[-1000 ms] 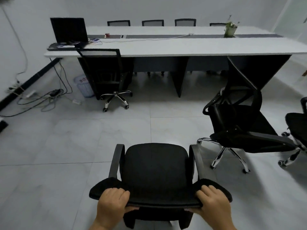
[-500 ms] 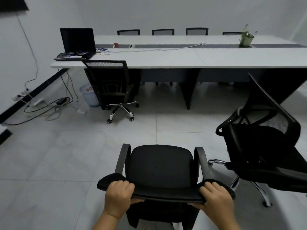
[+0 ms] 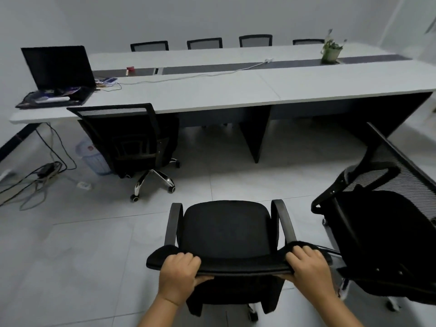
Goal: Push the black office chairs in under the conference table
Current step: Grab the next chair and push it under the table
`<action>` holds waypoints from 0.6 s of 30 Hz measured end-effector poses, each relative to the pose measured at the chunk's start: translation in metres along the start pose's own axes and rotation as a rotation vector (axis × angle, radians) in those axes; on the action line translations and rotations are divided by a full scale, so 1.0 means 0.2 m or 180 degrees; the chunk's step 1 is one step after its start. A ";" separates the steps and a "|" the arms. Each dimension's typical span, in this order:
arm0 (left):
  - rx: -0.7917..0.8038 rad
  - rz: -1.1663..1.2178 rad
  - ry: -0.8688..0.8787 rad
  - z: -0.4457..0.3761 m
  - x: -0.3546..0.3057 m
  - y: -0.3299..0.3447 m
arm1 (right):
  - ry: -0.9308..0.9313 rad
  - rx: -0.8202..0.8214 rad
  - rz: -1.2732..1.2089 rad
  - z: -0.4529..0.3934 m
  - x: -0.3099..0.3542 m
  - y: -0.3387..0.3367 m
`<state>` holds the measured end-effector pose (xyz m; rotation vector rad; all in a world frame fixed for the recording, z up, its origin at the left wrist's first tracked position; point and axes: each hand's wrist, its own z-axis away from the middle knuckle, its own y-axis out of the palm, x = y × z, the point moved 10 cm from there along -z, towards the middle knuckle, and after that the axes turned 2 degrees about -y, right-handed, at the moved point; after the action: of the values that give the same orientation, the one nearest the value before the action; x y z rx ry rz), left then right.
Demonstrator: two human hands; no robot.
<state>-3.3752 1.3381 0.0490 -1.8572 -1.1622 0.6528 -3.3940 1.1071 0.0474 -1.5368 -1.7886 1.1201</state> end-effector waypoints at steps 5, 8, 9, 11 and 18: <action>0.0194 -0.0102 0.0054 -0.35 0.19 0.23 | -0.0021 0.0060 -0.0059 -0.36 -0.10 0.24; 0.0369 -0.0205 -0.0001 -0.58 0.32 0.40 | -0.0073 0.0123 -0.0024 -0.61 -0.16 0.42; 0.0410 -0.0217 -0.0021 -0.65 0.36 0.45 | -0.0070 0.0112 -0.0067 -0.69 -0.18 0.47; 0.0443 -0.0273 -0.0044 -0.80 0.43 0.54 | -0.0041 -0.0003 -0.0135 -0.85 -0.24 0.55; 0.0709 -0.0278 0.0026 -1.31 0.61 0.85 | -0.0014 0.0103 -0.0069 -1.34 -0.43 0.88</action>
<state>-3.0406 1.3121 0.0408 -1.6122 -1.1111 0.6951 -3.0619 1.0926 0.0489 -1.4938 -1.7774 1.1376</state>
